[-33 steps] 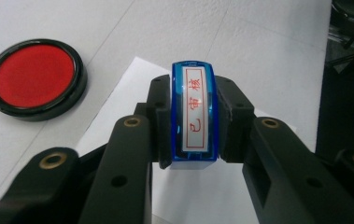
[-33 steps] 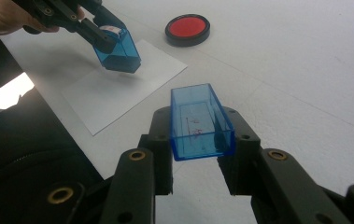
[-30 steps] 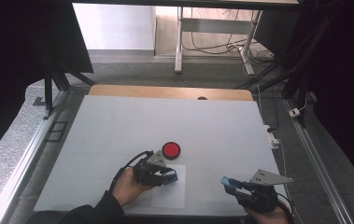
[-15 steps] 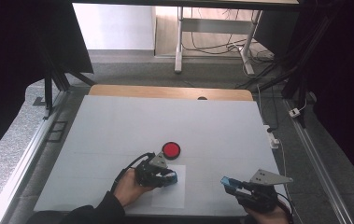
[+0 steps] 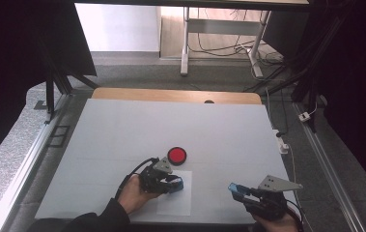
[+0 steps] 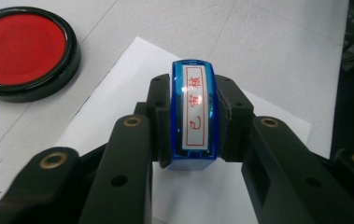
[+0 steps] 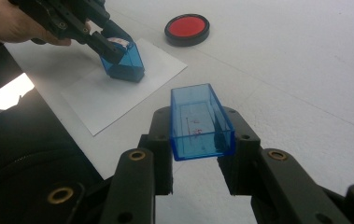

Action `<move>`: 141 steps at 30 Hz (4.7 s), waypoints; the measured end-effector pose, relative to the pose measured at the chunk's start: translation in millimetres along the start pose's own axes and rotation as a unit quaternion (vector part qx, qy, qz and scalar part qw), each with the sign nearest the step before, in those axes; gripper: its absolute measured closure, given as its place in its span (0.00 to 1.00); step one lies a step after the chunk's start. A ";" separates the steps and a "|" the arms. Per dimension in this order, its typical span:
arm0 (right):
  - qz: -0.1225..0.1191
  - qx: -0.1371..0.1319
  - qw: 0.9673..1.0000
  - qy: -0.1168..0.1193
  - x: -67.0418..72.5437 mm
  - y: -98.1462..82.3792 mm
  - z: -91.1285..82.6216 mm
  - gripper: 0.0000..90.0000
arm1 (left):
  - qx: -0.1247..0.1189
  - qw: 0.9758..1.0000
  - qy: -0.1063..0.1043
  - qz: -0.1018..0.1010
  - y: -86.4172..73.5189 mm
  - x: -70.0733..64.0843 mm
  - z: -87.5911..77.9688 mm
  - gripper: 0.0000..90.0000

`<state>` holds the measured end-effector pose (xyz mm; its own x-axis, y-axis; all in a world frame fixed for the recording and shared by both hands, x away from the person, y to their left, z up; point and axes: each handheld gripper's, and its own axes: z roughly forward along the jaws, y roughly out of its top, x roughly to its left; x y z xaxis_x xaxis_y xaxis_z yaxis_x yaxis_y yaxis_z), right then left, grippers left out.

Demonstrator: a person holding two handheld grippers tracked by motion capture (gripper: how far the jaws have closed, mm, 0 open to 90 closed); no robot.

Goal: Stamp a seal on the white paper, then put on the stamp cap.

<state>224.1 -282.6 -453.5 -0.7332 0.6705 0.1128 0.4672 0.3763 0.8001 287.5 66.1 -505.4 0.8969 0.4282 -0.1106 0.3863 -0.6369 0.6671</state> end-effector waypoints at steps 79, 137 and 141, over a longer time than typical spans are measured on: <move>0.002 -0.001 1.000 0.000 -0.4 -0.5 -0.9 0.76 | -0.042 0.999 -0.024 0.002 10.3 -0.5 -26.2 0.78; 0.000 -0.027 0.999 0.045 4.4 9.7 -2.2 0.75 | -0.157 0.985 -0.067 0.019 14.3 10.2 -93.2 0.78; -0.011 -0.030 0.998 0.052 7.1 13.0 -0.9 0.75 | -0.161 0.984 -0.067 0.023 14.2 9.9 -94.4 0.78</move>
<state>224.5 -273.5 -441.8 -0.7922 0.5909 0.1524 0.4214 0.3490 0.8370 281.5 121.8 -427.5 0.9406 0.3012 -0.1565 0.2753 -0.4075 0.8707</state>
